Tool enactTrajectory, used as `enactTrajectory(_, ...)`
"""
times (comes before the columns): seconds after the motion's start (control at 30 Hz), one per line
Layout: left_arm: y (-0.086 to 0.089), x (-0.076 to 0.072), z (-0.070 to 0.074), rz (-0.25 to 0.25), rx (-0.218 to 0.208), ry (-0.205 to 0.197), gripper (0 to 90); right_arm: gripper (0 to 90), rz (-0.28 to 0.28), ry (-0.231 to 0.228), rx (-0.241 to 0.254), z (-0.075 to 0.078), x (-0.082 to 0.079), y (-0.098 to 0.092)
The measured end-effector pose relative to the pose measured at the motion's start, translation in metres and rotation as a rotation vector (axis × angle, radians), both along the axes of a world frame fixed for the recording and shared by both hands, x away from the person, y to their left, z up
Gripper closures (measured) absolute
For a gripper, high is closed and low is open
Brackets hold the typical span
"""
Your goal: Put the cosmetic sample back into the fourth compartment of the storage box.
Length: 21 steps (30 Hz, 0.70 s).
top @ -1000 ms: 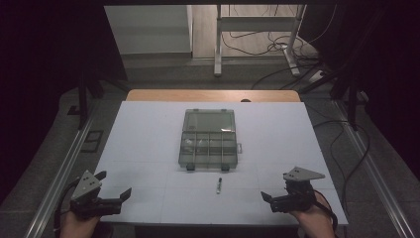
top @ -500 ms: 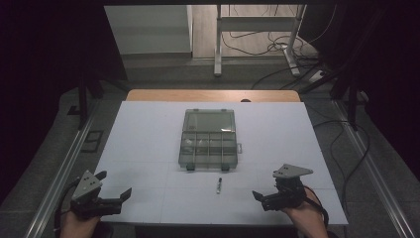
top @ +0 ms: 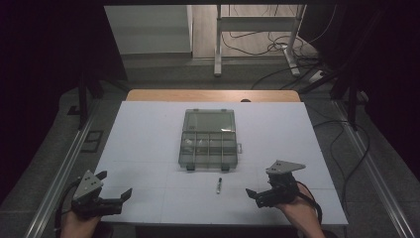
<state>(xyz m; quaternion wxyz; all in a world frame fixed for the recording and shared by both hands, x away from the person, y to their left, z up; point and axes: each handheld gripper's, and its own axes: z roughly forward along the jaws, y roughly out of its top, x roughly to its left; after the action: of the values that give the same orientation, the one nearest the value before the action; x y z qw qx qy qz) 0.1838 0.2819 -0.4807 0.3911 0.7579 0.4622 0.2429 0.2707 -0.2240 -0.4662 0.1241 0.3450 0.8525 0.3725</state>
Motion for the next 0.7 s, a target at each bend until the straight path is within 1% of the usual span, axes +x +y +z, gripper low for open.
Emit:
enactTrajectory(0.13, 0.000, 0.000, 0.000, -0.001, 0.005, -0.002, 0.0, 0.0, 0.011, 0.000, 0.001, 0.000, 0.003, 0.006)
enactTrajectory(0.33, 0.000, 0.000, 0.000, -0.002, 0.005, -0.001, 0.0, 0.0, 0.011, -0.017, -0.013, -0.001, 0.007, 0.016)
enactTrajectory(0.43, 0.000, 0.000, 0.000, -0.003, 0.006, -0.001, 0.0, 0.0, 0.013, -0.007, -0.006, -0.003, 0.011, 0.021)
enactTrajectory(0.5, 0.000, 0.000, 0.000, -0.003, 0.006, -0.001, 0.0, 0.0, 0.014, 0.001, -0.017, -0.004, 0.012, 0.023)
enactTrajectory(0.57, 0.000, 0.000, 0.000, -0.004, 0.008, -0.001, 0.0, 0.0, 0.017, 0.018, -0.032, -0.005, 0.013, 0.027)
enactTrajectory(0.63, -0.001, 0.000, 0.000, -0.005, 0.009, 0.000, 0.0, 0.0, 0.018, 0.023, -0.035, -0.006, 0.013, 0.028)
enactTrajectory(0.7, -0.001, 0.000, 0.000, -0.005, 0.010, 0.000, 0.0, 0.0, 0.022, 0.038, -0.050, -0.008, 0.014, 0.034)
